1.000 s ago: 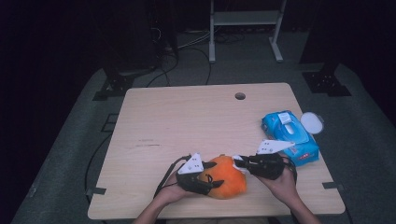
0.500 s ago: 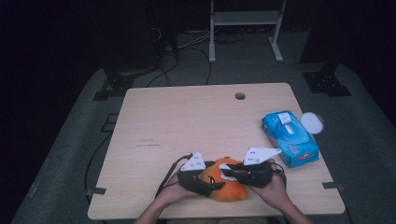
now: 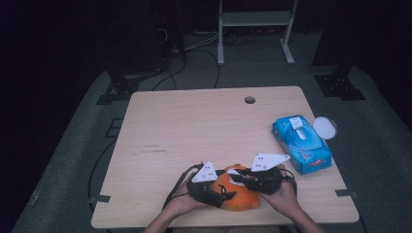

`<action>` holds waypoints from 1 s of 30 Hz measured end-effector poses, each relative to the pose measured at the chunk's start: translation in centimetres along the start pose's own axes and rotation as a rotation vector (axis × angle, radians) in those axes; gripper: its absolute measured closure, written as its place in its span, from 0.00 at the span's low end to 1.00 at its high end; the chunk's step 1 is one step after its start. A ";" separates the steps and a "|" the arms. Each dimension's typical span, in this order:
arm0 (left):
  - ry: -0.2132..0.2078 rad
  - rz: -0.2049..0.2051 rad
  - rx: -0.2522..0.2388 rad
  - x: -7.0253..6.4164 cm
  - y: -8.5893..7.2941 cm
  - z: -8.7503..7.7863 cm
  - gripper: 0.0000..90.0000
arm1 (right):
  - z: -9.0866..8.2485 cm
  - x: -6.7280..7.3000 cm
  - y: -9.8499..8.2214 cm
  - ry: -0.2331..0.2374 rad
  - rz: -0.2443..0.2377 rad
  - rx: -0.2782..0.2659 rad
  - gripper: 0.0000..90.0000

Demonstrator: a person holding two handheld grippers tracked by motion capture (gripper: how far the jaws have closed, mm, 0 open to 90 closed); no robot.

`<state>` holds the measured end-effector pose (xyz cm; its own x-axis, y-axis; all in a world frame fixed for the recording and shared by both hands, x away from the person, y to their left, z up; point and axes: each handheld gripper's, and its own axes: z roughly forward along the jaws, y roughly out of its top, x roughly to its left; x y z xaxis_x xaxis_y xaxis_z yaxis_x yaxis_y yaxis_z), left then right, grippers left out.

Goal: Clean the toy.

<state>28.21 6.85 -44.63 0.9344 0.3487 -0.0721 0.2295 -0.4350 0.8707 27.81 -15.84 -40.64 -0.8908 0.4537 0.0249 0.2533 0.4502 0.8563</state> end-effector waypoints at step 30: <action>-0.032 -0.070 -0.083 1.9 -0.1 -0.6 0.47 | -1.8 -2.7 -1.1 0.001 0.085 -0.003 0.89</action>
<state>29.81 8.04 -44.60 0.9255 0.3484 -0.1489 0.2726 -0.3393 0.9003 29.24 -18.96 -40.74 -0.8667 0.4891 0.0980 0.3268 0.4081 0.8524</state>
